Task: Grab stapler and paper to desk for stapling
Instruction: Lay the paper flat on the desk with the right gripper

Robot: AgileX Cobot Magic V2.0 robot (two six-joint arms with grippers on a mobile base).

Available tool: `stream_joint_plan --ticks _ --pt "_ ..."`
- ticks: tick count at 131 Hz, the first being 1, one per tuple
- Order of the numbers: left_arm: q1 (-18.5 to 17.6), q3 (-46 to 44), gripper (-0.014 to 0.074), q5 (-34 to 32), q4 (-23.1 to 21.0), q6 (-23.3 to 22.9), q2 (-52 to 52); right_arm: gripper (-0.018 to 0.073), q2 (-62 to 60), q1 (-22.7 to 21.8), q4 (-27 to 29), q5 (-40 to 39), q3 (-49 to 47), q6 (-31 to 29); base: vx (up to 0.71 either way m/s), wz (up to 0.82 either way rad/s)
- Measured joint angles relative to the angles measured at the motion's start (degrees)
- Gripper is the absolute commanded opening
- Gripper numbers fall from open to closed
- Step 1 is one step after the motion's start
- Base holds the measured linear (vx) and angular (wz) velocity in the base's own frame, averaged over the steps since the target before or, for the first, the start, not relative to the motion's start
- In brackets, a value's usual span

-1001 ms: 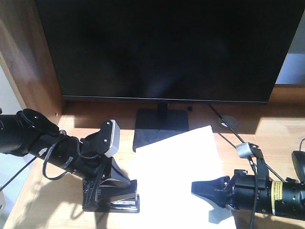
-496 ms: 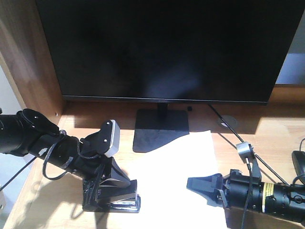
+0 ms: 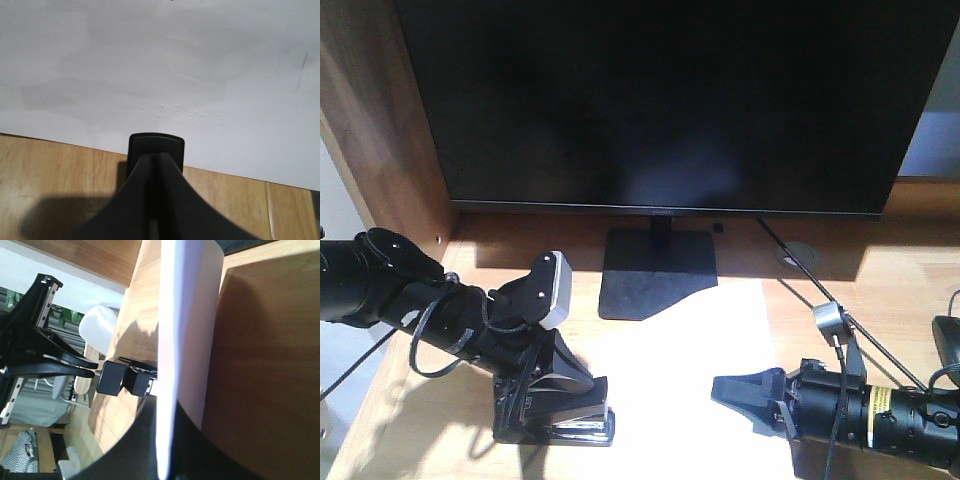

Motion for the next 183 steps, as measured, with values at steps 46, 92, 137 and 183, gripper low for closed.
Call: stream_joint_plan --ticks 46,92,137,183 --pt "0.0 0.0 -0.0006 0.0 0.0 0.0 0.0 -0.0003 -5.5 0.0 -1.3 0.0 0.0 -3.8 0.00 0.00" --pt "0.0 0.0 -0.0006 0.0 0.0 0.0 0.0 -0.0003 -6.8 0.0 -3.9 -0.5 0.0 -2.0 0.00 0.00" --pt "0.0 0.0 -0.0006 0.0 0.0 0.0 0.0 -0.0003 -6.8 0.0 -2.3 -0.5 0.0 3.2 0.00 0.00" --pt "0.0 0.0 -0.0006 0.0 0.0 0.0 0.0 -0.0003 -6.8 9.8 9.7 0.4 0.0 4.3 0.00 0.00"
